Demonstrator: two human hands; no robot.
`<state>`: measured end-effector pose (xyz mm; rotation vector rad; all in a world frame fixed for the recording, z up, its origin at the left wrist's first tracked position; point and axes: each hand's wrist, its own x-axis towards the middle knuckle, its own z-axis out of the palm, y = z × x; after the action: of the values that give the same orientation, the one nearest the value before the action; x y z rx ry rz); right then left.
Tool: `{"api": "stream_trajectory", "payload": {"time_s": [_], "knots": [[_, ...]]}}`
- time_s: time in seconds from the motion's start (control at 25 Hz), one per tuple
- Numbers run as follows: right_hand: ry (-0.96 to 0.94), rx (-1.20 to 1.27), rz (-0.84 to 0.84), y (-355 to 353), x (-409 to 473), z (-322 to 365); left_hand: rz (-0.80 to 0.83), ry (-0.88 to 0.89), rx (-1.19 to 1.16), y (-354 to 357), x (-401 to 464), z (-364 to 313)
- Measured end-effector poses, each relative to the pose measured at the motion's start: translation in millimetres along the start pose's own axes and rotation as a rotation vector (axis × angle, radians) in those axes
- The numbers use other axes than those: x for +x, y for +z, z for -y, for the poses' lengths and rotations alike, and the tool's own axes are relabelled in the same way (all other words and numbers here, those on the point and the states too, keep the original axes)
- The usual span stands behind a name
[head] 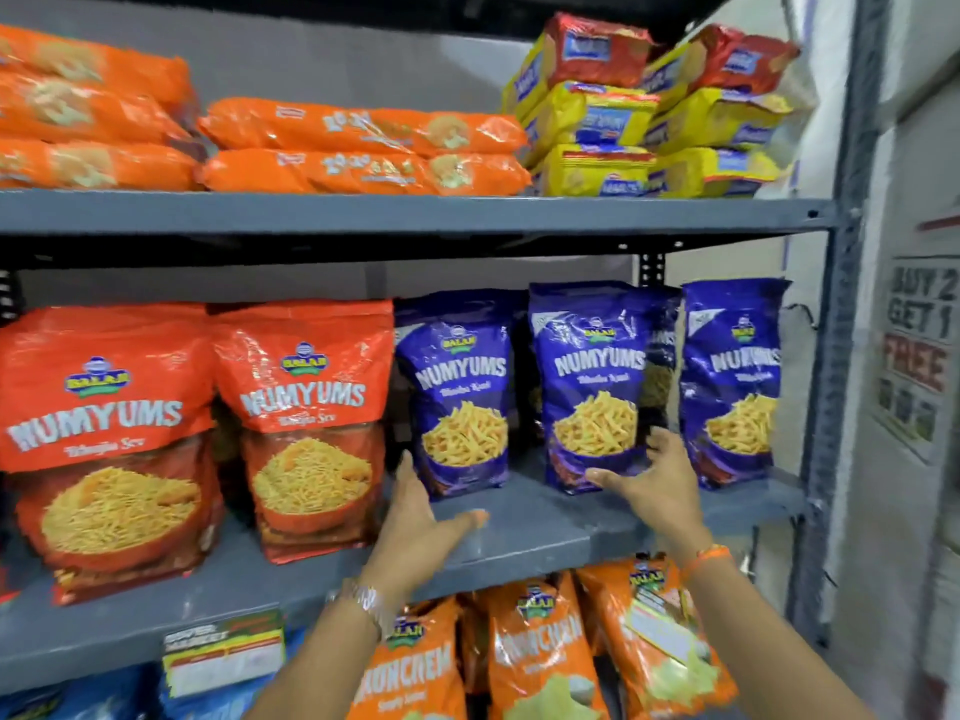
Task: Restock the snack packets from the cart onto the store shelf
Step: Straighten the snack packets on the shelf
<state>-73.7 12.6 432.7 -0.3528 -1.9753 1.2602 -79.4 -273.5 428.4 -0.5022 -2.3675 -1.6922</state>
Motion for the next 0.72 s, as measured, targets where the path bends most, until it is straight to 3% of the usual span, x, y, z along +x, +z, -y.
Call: {"api": "stream_trajectory", "payload": {"time_s": [0.28,0.44,0.56,0.72], "knots": [[0.127,0.28,0.314,1,59,-16,-0.213,-0.062,0.024,26,76,14],[0.095,0.268,0.321,0,70,-18,-0.315,-0.059,0.067,22,89,20],[0.029,0.176,0.316,-7,70,-20,-0.284,-0.038,0.111,23,85,23],[-0.023,0.113,0.309,-13,70,-22,-0.2,0.019,-0.015,21,92,51]]}}
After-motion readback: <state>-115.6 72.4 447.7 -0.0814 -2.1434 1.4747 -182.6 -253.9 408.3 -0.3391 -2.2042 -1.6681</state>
